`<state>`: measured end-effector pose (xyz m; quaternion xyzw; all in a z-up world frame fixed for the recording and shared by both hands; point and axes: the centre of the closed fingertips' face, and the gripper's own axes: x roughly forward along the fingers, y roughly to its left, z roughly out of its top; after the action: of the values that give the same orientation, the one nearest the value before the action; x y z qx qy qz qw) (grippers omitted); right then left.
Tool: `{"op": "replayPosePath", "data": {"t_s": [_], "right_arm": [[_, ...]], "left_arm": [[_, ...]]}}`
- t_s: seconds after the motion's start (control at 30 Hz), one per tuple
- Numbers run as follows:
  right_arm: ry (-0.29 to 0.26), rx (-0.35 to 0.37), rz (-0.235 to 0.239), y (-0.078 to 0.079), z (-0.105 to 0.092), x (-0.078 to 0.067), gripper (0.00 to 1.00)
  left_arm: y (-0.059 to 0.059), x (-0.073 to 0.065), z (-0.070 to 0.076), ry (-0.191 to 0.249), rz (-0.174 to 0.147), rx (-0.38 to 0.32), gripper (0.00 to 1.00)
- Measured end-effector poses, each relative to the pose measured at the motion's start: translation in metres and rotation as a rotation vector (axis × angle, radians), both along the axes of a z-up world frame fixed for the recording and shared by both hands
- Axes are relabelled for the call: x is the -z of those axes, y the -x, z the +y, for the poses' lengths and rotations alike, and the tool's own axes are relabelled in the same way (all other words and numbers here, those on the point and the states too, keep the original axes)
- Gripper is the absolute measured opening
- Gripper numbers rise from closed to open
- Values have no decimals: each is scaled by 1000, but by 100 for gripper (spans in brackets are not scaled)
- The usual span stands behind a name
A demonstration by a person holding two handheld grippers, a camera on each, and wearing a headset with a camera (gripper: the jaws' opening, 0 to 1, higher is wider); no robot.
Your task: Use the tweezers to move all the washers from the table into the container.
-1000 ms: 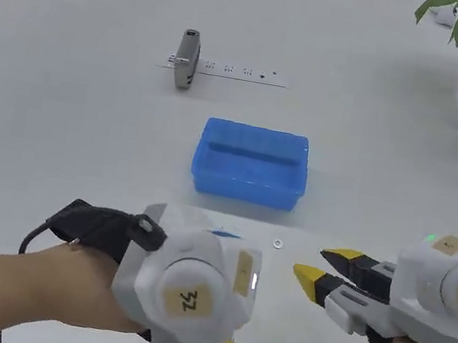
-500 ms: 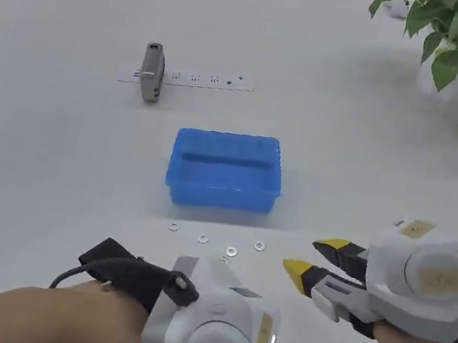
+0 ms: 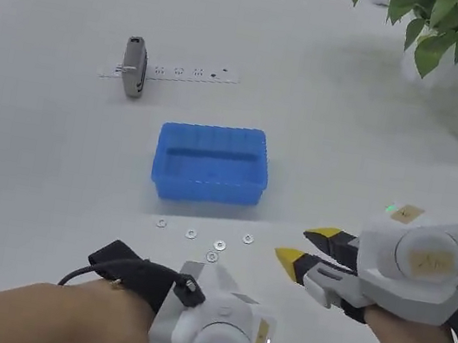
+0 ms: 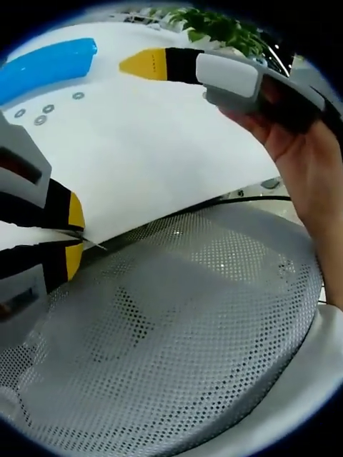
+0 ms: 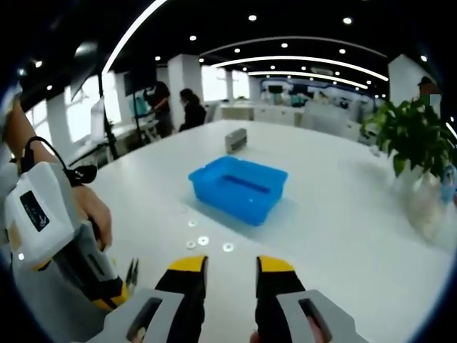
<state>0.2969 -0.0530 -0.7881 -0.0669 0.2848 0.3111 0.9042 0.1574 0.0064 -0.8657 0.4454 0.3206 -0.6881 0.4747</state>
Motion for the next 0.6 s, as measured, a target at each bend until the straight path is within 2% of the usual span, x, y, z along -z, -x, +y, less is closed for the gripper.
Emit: {"op": "replayPosePath", "data": {"t_s": [0.1, 0.2, 0.23, 0.3, 0.37, 0.47, 0.53, 0.6], "right_arm": [[0, -1, 3, -1, -1, 2, 23], [3, -4, 5, -1, -1, 3, 23], [4, -5, 5, -1, -1, 3, 22], [6, -6, 5, -1, -1, 4, 22], [7, -7, 7, 0, 0, 4, 22], [11, -13, 9, 1, 1, 5, 21], [14, -17, 10, 2, 2, 6, 21], [17, -19, 13, 2, 3, 6, 20]], "left_arm": [[0, -1, -1, 3, 5, 11, 1], [-4, -2, 1, 14, -22, 29, 0], [-4, -2, 2, 14, -19, 28, 0], [-6, -6, 4, 27, -31, 20, 0], [-9, -12, 4, 52, -31, -18, 0], [-17, -23, 3, 94, -52, -77, 0], [-24, -35, 2, 143, -45, -150, 0], [-32, -44, 1, 178, -52, -197, 0]]}}
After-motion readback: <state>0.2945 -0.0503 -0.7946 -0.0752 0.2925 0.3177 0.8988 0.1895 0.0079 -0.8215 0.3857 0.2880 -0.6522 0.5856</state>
